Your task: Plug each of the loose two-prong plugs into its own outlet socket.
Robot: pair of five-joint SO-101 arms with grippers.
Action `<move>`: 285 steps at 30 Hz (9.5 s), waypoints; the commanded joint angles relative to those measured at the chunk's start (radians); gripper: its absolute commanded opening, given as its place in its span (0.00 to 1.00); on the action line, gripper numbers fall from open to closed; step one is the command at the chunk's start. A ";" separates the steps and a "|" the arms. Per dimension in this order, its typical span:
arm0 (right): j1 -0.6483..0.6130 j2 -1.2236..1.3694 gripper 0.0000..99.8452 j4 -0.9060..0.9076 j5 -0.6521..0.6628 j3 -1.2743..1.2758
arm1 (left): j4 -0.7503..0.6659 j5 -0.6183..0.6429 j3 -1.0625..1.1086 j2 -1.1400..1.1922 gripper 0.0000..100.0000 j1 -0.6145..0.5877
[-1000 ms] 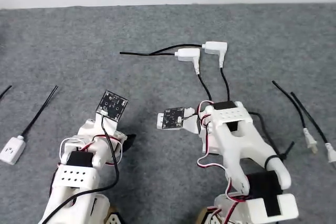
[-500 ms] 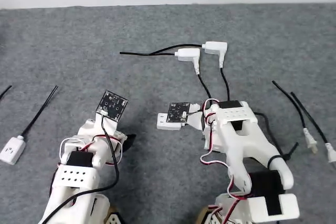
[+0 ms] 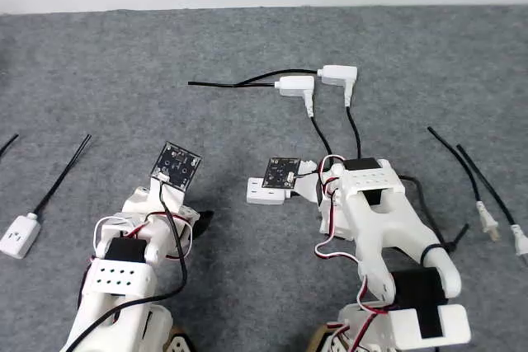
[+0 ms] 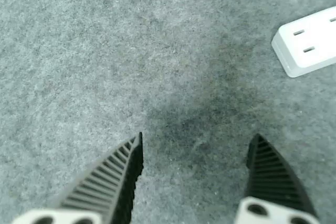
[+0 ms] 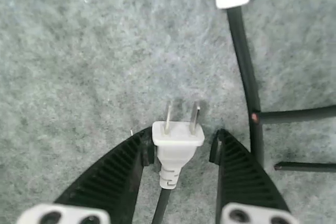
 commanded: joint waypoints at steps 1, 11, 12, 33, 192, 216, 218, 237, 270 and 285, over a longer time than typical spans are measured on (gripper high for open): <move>0.038 0.001 0.17 -0.008 -0.012 -0.025 | -0.008 -0.006 -0.004 -0.012 0.30 0.003; 0.033 -0.001 0.17 -0.054 -0.012 0.020 | -0.008 -0.006 -0.004 -0.011 0.30 0.005; 0.033 -0.001 0.16 -0.056 -0.012 0.020 | -0.008 -0.006 -0.004 -0.011 0.30 0.005; -0.053 -0.363 0.01 0.183 -0.086 -0.069 | -0.006 0.261 -0.119 -0.015 0.31 0.330; -0.163 -0.964 0.01 0.361 -0.404 -0.109 | -0.471 0.680 0.076 -0.017 0.35 0.060; -0.420 0.191 0.01 0.458 -0.255 -0.921 | -0.477 0.677 0.160 -0.015 0.35 -0.242; -0.418 0.240 0.01 0.456 -0.203 -0.939 | -0.477 0.677 0.160 -0.015 0.35 -0.239; -0.412 0.337 0.01 0.420 -0.127 -0.945 | -0.477 0.677 0.162 -0.015 0.35 -0.238; -0.438 0.424 0.01 0.346 -0.190 -0.910 | -0.477 0.677 0.162 -0.015 0.35 -0.238; -0.420 0.424 0.01 0.173 -0.192 -0.641 | -0.477 0.677 0.162 -0.015 0.35 -0.238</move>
